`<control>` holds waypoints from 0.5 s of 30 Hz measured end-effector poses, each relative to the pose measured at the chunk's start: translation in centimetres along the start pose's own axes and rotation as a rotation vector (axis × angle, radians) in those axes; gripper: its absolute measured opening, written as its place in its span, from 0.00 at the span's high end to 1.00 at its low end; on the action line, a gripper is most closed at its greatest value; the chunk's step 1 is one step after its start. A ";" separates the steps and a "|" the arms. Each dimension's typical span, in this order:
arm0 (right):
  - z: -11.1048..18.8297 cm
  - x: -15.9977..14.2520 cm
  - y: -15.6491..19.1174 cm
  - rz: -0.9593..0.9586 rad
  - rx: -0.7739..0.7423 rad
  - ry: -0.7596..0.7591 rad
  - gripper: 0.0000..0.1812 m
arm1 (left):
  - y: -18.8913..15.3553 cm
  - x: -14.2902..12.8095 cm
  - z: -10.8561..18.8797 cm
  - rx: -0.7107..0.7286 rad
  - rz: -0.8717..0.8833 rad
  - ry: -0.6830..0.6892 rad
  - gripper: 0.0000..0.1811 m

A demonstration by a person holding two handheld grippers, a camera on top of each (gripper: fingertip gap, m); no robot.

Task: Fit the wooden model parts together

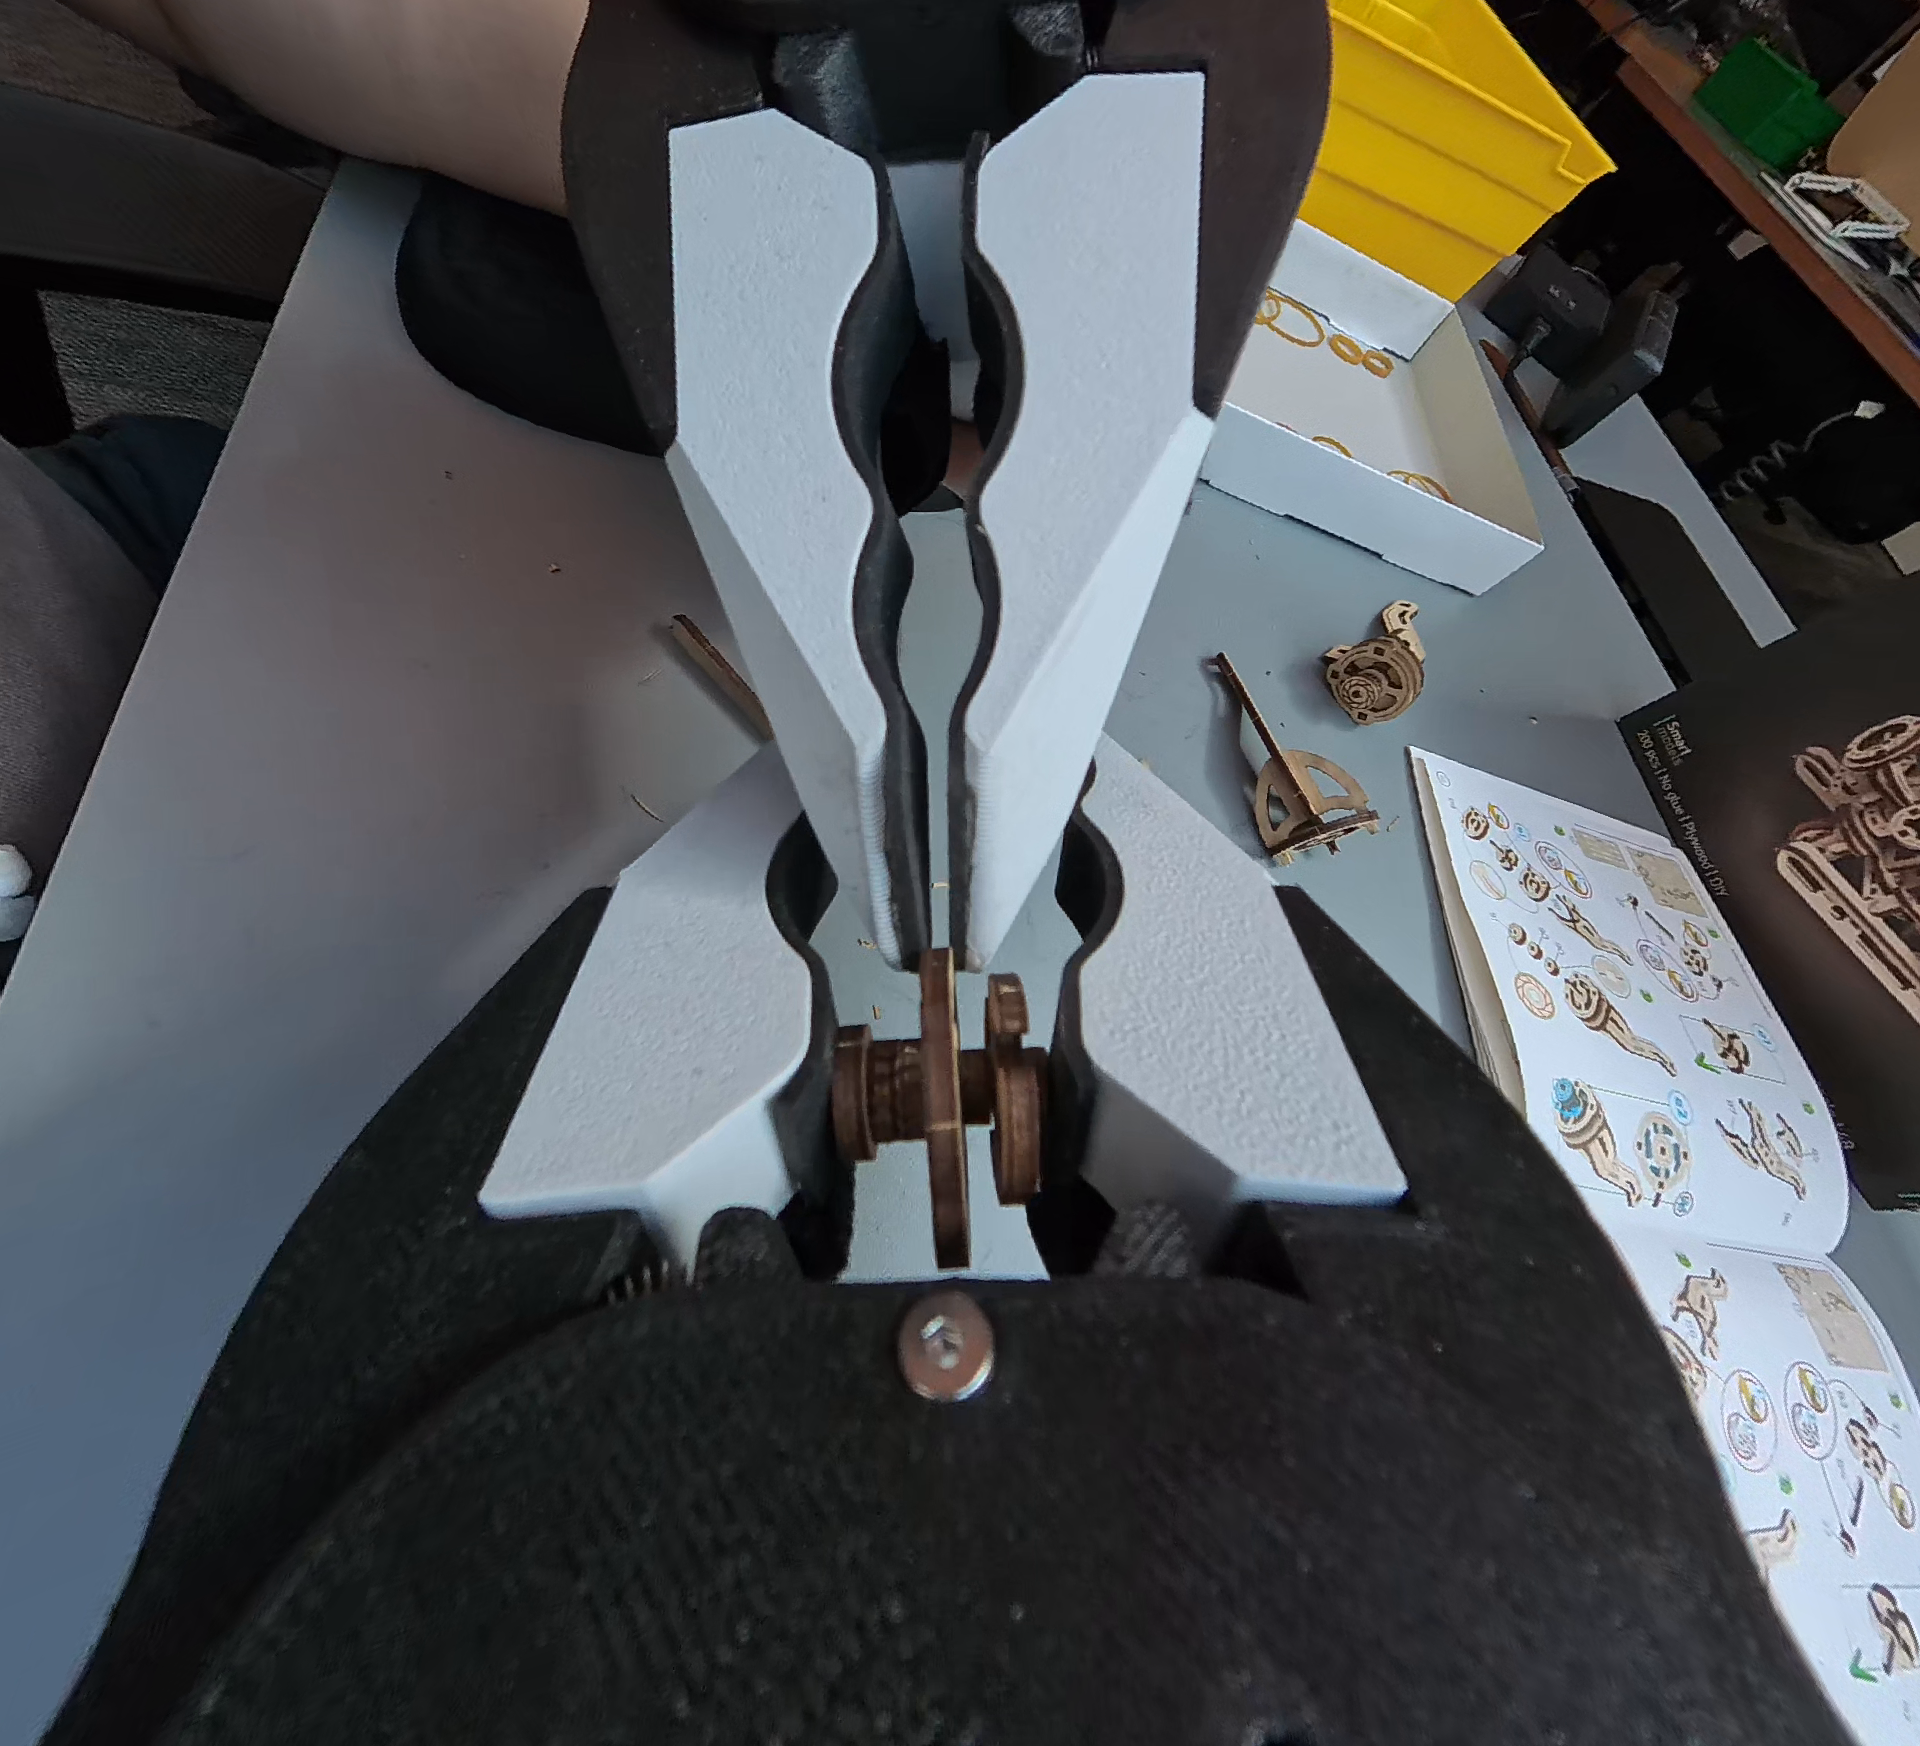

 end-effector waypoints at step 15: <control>-0.1 -0.5 0.1 -0.036 0.064 0.001 0.79 | -0.1 -0.3 -0.2 -0.004 -0.013 0.017 1.00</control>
Point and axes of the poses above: each gripper's, where its closed fingertips meet, z back along the fingers, x out of its top, y = z × x across the jaws, the point moved 8 cm from there along z, back along the fingers, and after that the axes turned 5 degrees about -y, right-handed, at the moved point
